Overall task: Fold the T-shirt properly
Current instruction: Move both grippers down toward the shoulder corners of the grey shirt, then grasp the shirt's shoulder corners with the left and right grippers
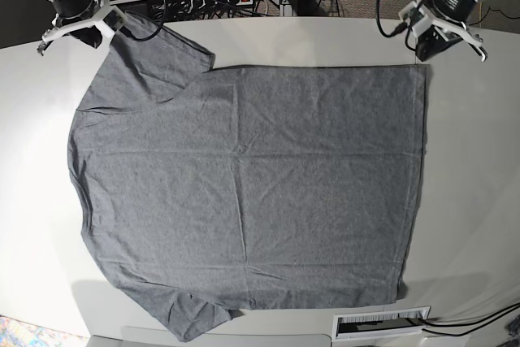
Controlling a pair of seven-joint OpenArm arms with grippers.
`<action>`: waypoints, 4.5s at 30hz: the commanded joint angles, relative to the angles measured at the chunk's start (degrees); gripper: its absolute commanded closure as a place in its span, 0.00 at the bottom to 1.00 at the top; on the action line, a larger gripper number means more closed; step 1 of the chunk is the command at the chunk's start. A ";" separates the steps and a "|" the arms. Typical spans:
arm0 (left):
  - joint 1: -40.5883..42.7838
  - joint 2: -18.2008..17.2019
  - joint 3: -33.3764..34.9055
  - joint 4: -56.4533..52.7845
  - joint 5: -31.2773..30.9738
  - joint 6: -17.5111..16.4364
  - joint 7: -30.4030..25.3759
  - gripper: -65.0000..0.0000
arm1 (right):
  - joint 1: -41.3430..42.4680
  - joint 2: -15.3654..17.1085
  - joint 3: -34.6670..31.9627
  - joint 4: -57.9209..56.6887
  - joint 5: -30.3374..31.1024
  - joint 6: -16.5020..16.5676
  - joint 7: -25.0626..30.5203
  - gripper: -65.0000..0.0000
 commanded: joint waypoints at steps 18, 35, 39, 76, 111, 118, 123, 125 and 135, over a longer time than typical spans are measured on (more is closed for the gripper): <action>-8.52 -1.33 13.88 -3.41 6.80 -4.85 -0.61 0.76 | 0.13 0.33 0.59 0.98 -0.26 -0.61 -0.52 0.95; -15.39 -8.26 15.37 -12.15 9.99 -2.73 -1.60 0.68 | 0.15 0.33 0.59 0.98 -0.26 -0.63 -1.09 0.95; -15.80 -10.86 15.37 -14.97 10.01 -2.75 -2.99 0.68 | 0.17 0.33 0.59 0.98 -0.28 -0.63 -1.11 0.95; -18.14 -18.34 26.84 -11.58 14.67 -1.20 3.06 0.68 | 1.25 0.15 0.59 0.98 -0.31 -0.66 -3.26 0.95; -28.61 -18.34 26.84 -12.15 6.49 -8.15 3.76 1.00 | 1.27 0.17 0.59 1.01 -3.32 -0.70 -4.02 0.95; -26.43 -19.02 26.84 -7.72 6.49 -8.13 8.92 1.00 | 1.79 0.17 0.59 1.01 -3.34 -0.70 -3.82 0.95; -22.08 -21.11 26.84 -5.35 9.73 -7.91 11.65 1.00 | 2.38 0.20 0.59 1.01 -3.32 -0.70 -3.85 0.95; -20.55 -21.68 26.84 -5.35 9.99 -7.87 11.72 1.00 | 2.36 0.20 0.59 1.01 -3.30 -0.66 -3.85 0.95; -17.64 -22.12 26.84 -5.35 11.45 -7.28 12.04 1.00 | 1.05 3.67 0.44 1.01 1.05 10.80 -4.02 0.74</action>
